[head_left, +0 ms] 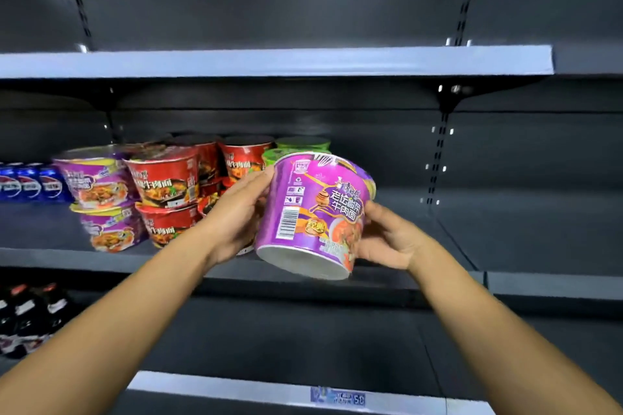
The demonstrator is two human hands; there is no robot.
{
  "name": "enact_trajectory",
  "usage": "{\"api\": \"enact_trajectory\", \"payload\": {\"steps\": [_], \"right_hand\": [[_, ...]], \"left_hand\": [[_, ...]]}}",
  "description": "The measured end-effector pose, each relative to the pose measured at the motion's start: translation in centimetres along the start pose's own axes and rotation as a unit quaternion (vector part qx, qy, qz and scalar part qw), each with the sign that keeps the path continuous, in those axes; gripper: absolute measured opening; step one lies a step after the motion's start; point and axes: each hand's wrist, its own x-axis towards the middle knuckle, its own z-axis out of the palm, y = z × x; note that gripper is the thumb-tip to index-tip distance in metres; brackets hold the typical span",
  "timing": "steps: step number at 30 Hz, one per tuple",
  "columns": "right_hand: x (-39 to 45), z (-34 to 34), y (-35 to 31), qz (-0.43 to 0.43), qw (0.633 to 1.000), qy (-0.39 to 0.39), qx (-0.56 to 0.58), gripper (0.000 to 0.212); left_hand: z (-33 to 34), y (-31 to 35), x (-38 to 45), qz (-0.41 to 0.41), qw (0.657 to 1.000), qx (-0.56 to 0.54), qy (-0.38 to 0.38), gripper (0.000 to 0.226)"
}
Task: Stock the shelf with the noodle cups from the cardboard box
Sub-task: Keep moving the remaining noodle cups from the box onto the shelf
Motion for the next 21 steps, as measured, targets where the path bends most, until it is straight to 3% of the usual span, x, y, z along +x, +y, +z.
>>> {"api": "enact_trajectory", "payload": {"steps": [7, 15, 21], "right_hand": [[-0.1, 3.3, -3.3, -0.082, 0.99, 0.107, -0.031, 0.111], [-1.4, 2.8, -5.5, -0.125, 0.962, 0.218, -0.103, 0.105], [-1.6, -1.0, -6.9, -0.112, 0.955, 0.249, -0.119, 0.069]], "left_hand": [[1.2, 0.5, 0.7, 0.049, 0.996, 0.025, 0.069, 0.026], [4.8, 0.4, 2.1, 0.048, 0.998, 0.01, 0.046, 0.038], [8.3, -0.9, 4.2, 0.067, 0.997, 0.039, -0.028, 0.032]]}}
